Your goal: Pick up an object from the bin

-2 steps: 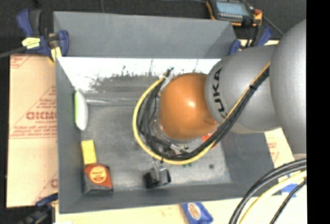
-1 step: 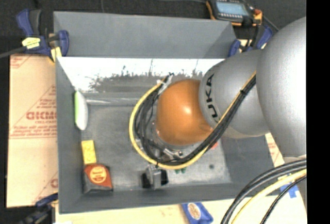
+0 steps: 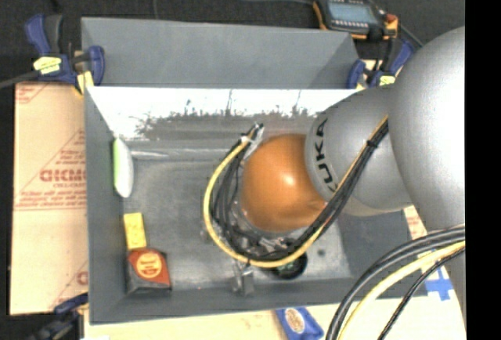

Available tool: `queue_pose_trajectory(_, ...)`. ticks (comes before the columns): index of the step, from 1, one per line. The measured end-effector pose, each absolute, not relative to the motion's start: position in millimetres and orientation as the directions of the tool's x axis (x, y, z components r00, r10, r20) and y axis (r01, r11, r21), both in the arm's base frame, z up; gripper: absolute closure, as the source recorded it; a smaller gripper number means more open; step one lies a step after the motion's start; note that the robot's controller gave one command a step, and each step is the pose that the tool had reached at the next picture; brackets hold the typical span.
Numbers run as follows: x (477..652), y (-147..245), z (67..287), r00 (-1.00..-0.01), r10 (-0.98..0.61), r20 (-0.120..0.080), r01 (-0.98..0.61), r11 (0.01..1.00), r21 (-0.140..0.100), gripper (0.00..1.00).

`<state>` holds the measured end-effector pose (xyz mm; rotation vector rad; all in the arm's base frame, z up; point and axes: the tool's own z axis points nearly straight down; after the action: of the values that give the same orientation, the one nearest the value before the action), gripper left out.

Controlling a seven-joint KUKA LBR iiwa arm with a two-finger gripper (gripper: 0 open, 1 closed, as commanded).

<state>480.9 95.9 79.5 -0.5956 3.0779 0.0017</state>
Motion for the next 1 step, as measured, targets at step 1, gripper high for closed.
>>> queue_pose_trajectory(1, 481.6, 74.1, 74.1, -0.976, -0.217, -0.011, -0.217, 0.976, 0.001, 0.0)
